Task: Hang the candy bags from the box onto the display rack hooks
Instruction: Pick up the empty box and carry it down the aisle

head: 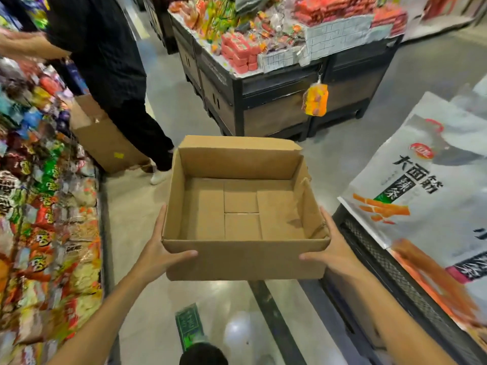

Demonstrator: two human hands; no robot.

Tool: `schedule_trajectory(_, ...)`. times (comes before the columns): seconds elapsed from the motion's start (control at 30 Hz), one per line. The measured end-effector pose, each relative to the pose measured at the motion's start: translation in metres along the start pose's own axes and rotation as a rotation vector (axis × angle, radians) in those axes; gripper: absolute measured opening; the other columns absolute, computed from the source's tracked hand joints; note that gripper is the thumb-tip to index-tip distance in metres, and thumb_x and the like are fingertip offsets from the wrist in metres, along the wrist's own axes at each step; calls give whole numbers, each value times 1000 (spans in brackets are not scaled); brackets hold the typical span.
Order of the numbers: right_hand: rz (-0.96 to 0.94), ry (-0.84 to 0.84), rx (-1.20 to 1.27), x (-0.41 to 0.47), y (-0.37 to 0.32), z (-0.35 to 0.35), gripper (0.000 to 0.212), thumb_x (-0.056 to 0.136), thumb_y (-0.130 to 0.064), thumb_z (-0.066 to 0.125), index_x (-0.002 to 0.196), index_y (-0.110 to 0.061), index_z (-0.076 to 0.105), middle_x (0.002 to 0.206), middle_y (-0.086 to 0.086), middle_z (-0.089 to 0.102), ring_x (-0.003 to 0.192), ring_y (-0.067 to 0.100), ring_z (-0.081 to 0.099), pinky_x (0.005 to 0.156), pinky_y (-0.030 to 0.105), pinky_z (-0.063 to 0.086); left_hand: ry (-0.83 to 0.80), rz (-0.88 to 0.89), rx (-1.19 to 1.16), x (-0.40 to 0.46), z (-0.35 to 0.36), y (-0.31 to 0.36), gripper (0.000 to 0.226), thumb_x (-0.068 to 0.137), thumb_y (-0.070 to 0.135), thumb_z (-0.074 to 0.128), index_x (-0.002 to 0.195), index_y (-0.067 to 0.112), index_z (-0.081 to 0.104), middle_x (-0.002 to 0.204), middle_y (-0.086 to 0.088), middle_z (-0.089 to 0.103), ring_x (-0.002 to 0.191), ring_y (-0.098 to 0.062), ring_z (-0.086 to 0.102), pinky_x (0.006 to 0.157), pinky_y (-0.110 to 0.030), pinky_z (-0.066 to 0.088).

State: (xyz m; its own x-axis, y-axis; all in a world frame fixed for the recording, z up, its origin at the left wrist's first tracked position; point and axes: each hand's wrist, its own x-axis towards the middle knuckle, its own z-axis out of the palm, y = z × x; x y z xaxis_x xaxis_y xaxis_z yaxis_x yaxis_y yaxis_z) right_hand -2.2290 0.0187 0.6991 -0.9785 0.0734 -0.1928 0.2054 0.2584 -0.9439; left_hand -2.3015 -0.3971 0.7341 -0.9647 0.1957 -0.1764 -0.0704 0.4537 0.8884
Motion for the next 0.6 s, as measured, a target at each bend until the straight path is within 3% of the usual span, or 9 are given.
schedule_trajectory(0.07, 38, 32, 25, 29, -2, -4, 129, 57, -4, 96, 150, -48, 18, 133, -47, 39, 122, -26, 41, 97, 10, 45, -31, 1, -13, 42, 1, 0, 134, 57, 41, 95, 147, 64, -2, 142, 45, 24, 141, -13, 35, 111, -46, 42)
schedule_trajectory(0.13, 58, 60, 17, 61, -3, -8, 131, 56, -4, 96, 152, -43, 16, 141, -36, 36, 122, -25, 41, 94, 6, 45, -59, 22, -23, 85, 0, 0, 135, 51, 52, 95, 147, 64, -1, 134, 53, 22, 138, -10, 35, 109, -43, 42)
schedule_trajectory(0.2, 84, 89, -17, 92, -8, -8, 133, 56, -7, 97, 155, -41, 16, 147, -26, 37, 129, -15, 42, 87, 0, 42, -88, 46, -31, 131, -3, 3, 136, 47, 59, 92, 146, 65, 1, 135, 50, 24, 136, -8, 35, 107, -42, 42)
schedule_trajectory(0.3, 140, 172, -13, 138, -17, -7, 135, 56, -10, 98, 159, -35, 13, 150, -18, 38, 131, 2, 44, 84, 2, 44, -169, 86, -40, 208, -14, 6, 126, 58, 42, 94, 141, 69, 3, 137, 42, 28, 133, -7, 38, 106, -38, 42)
schedule_trajectory(0.4, 182, 239, -10, 179, -36, -3, 136, 55, -12, 99, 158, -39, 13, 149, -17, 41, 131, 5, 47, 88, 12, 48, -251, 117, -46, 282, -30, 18, 122, 61, 36, 93, 142, 67, 6, 134, 44, 31, 127, 0, 42, 103, -34, 46)
schedule_trajectory(0.6, 210, 385, 14, 250, -72, -14, 129, 57, -8, 96, 154, -45, 20, 137, -33, 48, 120, -14, 51, 91, 17, 49, -413, 198, -20, 422, -34, 52, 126, 66, 28, 92, 149, 58, 2, 145, 36, 29, 131, 6, 41, 101, -30, 48)
